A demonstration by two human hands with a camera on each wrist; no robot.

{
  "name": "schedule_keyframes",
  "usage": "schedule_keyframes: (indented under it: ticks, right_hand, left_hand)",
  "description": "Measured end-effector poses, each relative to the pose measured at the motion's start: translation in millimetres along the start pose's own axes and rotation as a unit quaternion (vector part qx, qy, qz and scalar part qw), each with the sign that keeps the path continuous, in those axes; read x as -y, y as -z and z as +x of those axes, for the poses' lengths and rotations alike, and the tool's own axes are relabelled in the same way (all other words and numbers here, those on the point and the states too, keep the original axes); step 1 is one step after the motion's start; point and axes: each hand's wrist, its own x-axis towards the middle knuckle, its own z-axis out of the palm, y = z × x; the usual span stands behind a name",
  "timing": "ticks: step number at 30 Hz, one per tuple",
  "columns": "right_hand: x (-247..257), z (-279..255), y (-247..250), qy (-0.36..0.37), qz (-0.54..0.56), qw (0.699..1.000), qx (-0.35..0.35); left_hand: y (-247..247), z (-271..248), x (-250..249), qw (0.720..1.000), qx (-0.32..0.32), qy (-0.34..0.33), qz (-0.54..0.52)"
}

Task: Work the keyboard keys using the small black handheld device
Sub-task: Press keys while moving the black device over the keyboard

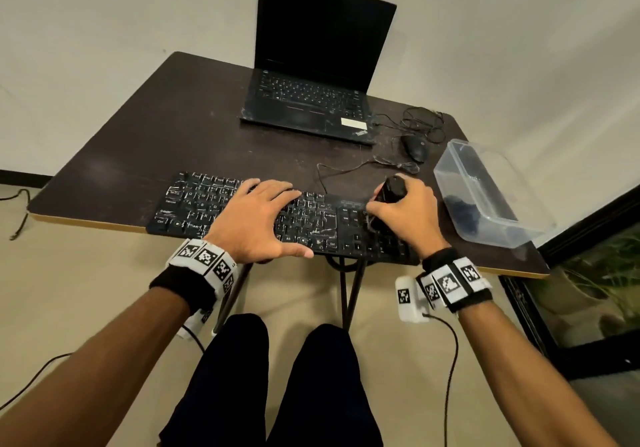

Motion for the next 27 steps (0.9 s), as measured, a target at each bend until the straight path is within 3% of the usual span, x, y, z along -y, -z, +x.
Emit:
schedule_keyframes:
  ticks: [5, 9, 13, 17, 21, 25, 27]
  right_hand:
    - [7, -7, -8, 0.045, -0.007, 0.997, 0.058]
    - [8, 16, -6, -0.019, -0.008, 1.000, 0.004]
    - [11, 7, -13, 0.038, -0.037, 0.996, 0.066]
    - [7, 26, -4, -0.020, -0.040, 0.999, 0.005]
    - [15, 7, -10, 0.054, -0.051, 0.992, 0.098]
    - [21, 20, -13, 0.008, -0.032, 0.998, 0.055]
    - [28, 17, -20, 0.051, -0.061, 0.995, 0.063]
  left_hand:
    - [-2, 1, 1, 1.000, -0.008, 0.007, -0.002]
    - [-2, 1, 0, 1.000, -0.001, 0.001, 0.008]
    - [-1, 2, 1, 1.000, 0.002, 0.004, 0.011]
    - [0, 1, -1, 1.000, 0.012, 0.000, 0.011]
    - [-1, 1, 0, 1.000, 0.003, -0.003, 0.013]
    - [-3, 2, -2, 1.000, 0.005, -0.010, 0.014]
    - [-4, 2, 0, 1.000, -0.003, -0.010, 0.013]
